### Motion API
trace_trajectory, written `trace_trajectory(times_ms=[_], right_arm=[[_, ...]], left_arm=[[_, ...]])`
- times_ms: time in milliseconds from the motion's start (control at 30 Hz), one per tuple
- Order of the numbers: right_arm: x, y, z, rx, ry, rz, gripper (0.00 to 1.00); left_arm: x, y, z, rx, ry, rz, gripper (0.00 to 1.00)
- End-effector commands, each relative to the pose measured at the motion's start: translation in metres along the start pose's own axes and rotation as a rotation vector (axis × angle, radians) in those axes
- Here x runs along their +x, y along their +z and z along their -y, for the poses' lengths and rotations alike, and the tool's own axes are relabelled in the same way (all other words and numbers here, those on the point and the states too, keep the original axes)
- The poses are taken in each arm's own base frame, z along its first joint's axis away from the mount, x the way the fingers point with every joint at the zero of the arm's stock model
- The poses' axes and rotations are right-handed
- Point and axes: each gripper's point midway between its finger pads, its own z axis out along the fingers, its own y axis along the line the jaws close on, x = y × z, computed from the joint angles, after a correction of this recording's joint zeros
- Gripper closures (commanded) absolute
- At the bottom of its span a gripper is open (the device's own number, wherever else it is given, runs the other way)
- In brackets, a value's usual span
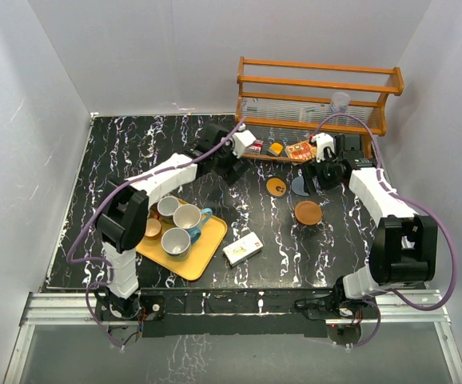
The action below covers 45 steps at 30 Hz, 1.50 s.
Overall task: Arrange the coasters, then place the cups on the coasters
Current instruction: Move the coaster to the center of the board.
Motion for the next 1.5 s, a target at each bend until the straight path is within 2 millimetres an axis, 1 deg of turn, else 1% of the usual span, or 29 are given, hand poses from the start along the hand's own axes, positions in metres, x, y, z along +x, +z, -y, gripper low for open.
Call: trace_trajectory(times_ms=[0,100,167,200,333,467,700,833,1133,1233,1333,1467], right_arm=[[-0.038,-0.016,0.001,0.014,-0.010,0.169,0.17],[-0.043,-0.023,0.001,0.025,-0.022,0.195,0.13],[-0.044,-0.027,0.001,0.033,-0.029,0.207,0.04],[-0.044,-0.027,0.000,0.033,-0.031,0.211,0.02],[-0.041,-0.029,0.002,0.050,-0.039,0.214,0.02],[-0.038,-0.028,0.002,0.054,-0.040,0.210,0.02],[-0.032,-0.024,0.001,0.049,-0.037,0.198,0.02],[-0.029,-0.021,-0.001,0.035,-0.033,0.189,0.02],[-0.026,-0.020,-0.002,0.028,-0.031,0.179,0.02],[-0.024,-0.018,-0.003,0.026,-0.029,0.172,0.02],[-0.023,-0.017,-0.003,0.021,-0.026,0.168,0.02],[-0.022,-0.017,-0.003,0.021,-0.026,0.165,0.02]], left_arm=[[-0.003,-0.030,-0.062,-0.140,-0.101,0.034,0.01],[0.014,-0.032,-0.093,-0.193,-0.178,0.020,0.01],[0.027,-0.032,-0.111,-0.218,-0.224,0.008,0.01],[0.034,-0.032,-0.118,-0.229,-0.243,0.001,0.01],[0.056,-0.029,-0.144,-0.257,-0.301,-0.027,0.01],[0.073,-0.019,-0.162,-0.264,-0.343,-0.056,0.01],[0.093,-0.003,-0.174,-0.251,-0.385,-0.092,0.01],[0.100,0.004,-0.179,-0.245,-0.406,-0.105,0.01],[0.114,0.011,-0.189,-0.239,-0.455,-0.112,0.08],[0.117,0.014,-0.190,-0.229,-0.471,-0.113,0.12],[0.117,0.015,-0.189,-0.211,-0.483,-0.110,0.12],[0.118,0.019,-0.180,-0.169,-0.505,-0.110,0.14]])
